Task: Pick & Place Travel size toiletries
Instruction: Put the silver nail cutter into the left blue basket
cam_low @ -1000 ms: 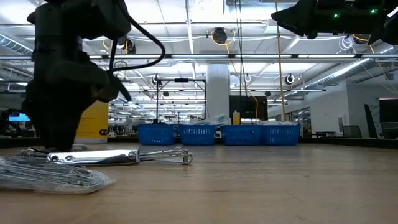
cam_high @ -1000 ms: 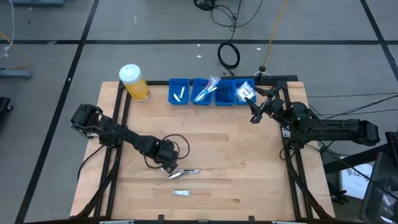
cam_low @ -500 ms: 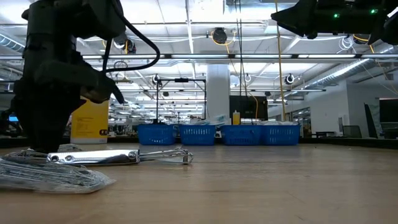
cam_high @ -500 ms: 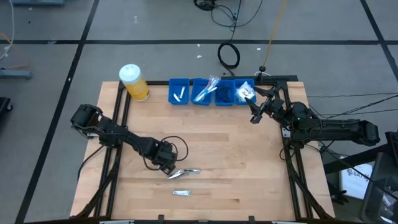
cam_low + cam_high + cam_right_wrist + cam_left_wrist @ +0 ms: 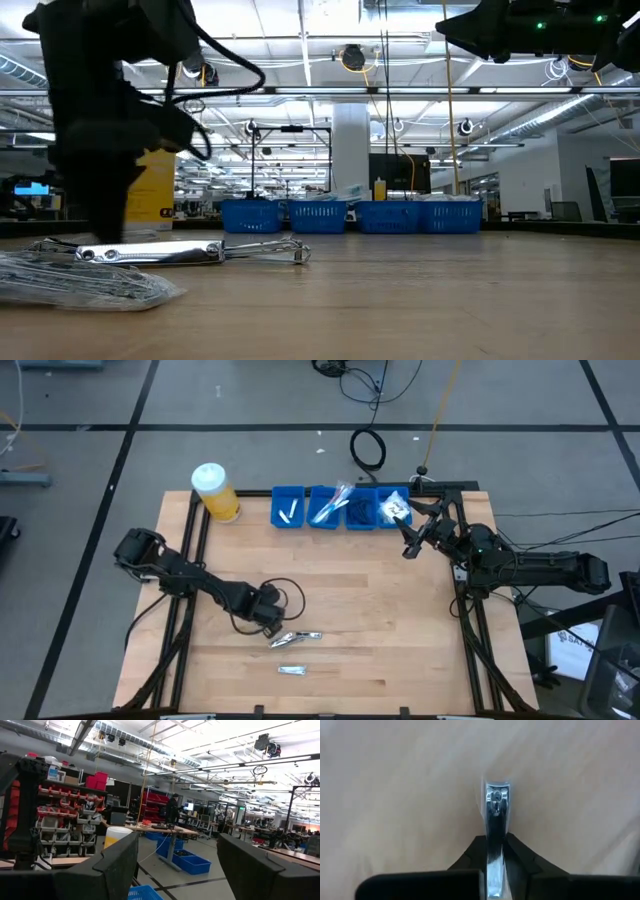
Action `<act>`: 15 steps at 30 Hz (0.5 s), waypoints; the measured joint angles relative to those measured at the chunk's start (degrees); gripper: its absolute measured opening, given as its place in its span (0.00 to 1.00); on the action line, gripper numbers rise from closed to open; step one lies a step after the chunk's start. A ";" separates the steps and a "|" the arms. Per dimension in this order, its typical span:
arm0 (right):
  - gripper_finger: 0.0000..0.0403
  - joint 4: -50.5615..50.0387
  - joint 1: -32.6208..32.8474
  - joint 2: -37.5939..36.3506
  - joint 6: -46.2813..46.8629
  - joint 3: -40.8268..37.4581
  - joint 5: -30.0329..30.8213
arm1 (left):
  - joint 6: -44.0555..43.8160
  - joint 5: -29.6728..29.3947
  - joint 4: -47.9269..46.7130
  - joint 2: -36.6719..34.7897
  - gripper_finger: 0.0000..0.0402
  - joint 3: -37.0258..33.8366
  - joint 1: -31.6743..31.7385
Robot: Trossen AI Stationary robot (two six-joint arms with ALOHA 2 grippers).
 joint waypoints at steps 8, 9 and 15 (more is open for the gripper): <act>0.64 -0.02 -0.01 0.00 0.03 0.00 -0.01 | 13.14 -5.93 14.21 -0.60 0.04 -0.35 2.08; 0.64 -0.01 0.00 0.00 0.21 0.00 0.00 | 14.11 -6.03 14.64 -1.14 0.04 -0.35 2.74; 0.64 -0.05 0.00 0.00 1.07 0.00 -0.02 | 20.42 -12.29 16.03 -7.20 0.06 1.20 5.58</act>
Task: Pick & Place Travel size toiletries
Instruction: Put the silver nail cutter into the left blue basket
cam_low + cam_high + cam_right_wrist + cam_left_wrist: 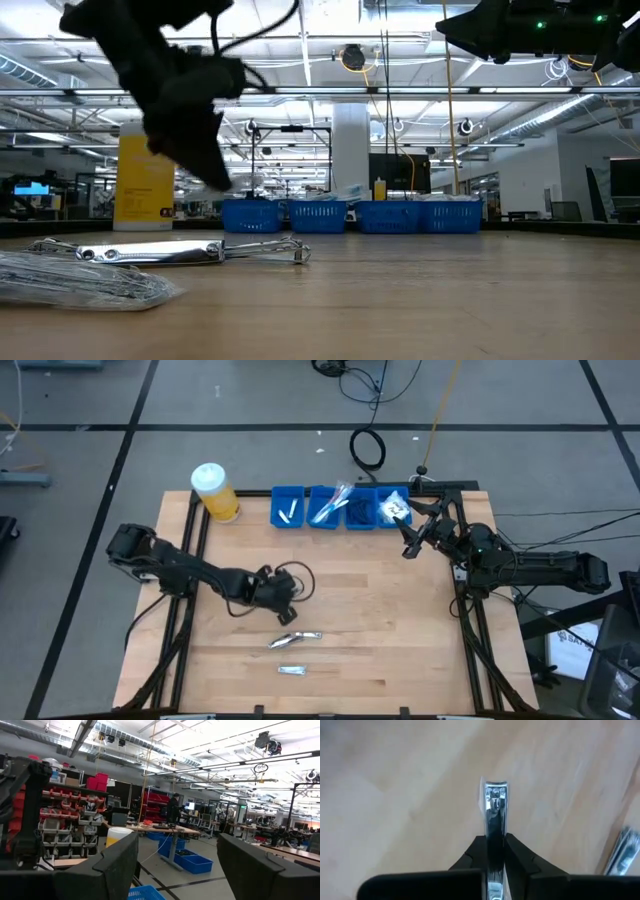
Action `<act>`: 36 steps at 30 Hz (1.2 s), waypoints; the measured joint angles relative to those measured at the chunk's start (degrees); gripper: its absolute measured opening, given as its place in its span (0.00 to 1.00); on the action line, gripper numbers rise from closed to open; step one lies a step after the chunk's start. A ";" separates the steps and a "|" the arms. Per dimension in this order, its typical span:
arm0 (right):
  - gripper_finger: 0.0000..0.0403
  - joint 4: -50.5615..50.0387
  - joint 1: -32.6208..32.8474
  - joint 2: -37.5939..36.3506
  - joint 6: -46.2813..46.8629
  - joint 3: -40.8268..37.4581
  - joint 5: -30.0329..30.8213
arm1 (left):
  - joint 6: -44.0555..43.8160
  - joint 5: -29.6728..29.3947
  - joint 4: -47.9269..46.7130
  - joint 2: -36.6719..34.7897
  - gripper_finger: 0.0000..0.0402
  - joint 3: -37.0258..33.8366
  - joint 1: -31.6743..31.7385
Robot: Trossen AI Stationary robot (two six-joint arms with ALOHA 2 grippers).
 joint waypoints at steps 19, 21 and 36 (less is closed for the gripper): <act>0.64 0.05 -0.02 -0.02 0.00 -0.01 0.01 | 17.15 -15.43 7.91 -14.59 0.08 4.39 21.31; 0.64 -0.01 -0.02 0.00 0.00 -0.01 0.00 | 17.10 -13.62 8.28 -14.41 0.08 4.39 24.91; 0.64 0.00 -0.02 -0.02 -1.07 -0.01 0.01 | 15.40 -4.68 11.42 -2.71 0.08 4.39 41.36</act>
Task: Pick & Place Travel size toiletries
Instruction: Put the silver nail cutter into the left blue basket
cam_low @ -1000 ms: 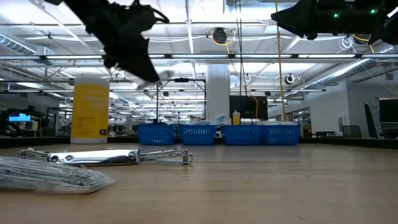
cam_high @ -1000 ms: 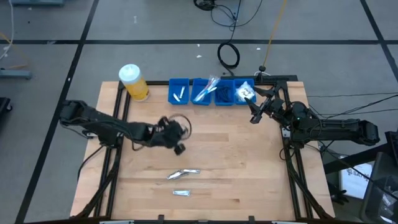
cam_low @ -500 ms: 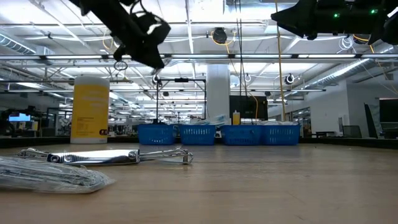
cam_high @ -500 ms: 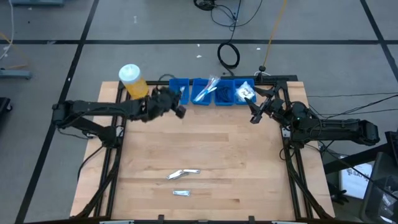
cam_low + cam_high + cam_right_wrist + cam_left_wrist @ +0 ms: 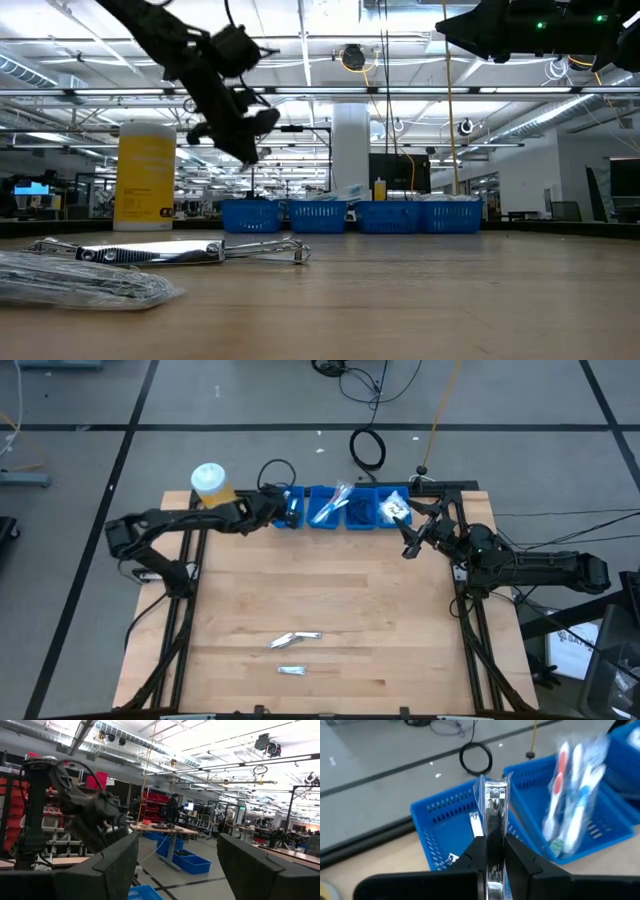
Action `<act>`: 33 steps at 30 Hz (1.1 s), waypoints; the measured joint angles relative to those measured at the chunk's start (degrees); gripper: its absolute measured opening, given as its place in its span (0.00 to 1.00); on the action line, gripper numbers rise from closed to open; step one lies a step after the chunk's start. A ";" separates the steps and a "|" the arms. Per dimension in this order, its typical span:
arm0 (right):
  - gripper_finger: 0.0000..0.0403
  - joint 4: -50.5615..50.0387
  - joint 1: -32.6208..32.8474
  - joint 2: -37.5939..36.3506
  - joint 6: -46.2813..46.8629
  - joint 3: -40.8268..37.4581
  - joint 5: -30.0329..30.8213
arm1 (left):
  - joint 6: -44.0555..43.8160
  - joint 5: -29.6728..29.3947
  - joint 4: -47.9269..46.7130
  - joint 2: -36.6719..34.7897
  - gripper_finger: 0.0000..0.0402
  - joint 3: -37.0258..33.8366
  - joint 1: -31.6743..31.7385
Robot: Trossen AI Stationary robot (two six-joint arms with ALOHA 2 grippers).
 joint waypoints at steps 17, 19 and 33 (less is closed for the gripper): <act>0.64 -0.15 0.00 0.01 -0.22 0.00 0.02 | 0.14 5.88 6.59 11.92 0.08 0.00 5.76; 0.64 -0.17 0.00 0.00 -0.24 0.01 0.02 | -0.07 5.88 6.61 11.92 0.09 0.00 5.94; 0.64 -0.44 0.00 0.00 -0.24 0.00 0.02 | 9.21 8.07 6.64 11.49 0.49 0.02 5.89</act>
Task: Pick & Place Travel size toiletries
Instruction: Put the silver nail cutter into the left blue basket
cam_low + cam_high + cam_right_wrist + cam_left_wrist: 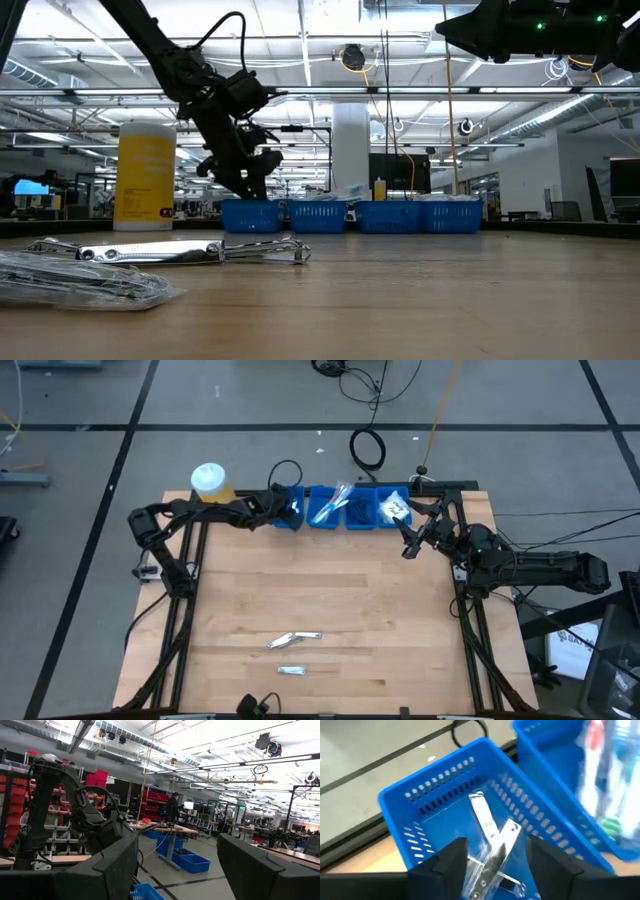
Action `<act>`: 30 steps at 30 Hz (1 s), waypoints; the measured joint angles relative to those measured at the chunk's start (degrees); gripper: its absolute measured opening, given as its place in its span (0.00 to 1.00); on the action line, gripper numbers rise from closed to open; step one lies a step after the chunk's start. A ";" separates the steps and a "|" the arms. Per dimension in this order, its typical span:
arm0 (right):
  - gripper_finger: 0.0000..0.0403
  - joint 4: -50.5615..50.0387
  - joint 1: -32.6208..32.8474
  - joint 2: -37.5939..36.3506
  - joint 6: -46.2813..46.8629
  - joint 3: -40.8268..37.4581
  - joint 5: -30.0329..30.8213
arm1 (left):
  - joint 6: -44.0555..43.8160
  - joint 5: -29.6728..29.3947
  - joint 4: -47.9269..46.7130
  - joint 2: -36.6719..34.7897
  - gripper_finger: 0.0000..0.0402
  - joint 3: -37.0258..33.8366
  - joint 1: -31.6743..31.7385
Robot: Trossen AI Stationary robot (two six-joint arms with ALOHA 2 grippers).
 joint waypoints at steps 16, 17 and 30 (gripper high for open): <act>0.64 0.40 0.02 0.01 -2.58 0.00 0.25 | 10.12 13.70 -10.83 -18.79 0.52 0.07 -24.18; 0.64 0.57 0.00 0.01 -2.68 0.00 0.24 | 9.69 13.70 -10.81 -19.14 0.52 0.07 -27.24; 0.64 0.49 0.00 0.00 -1.41 -0.01 0.24 | -15.78 9.78 -23.06 -11.18 0.52 0.04 -59.36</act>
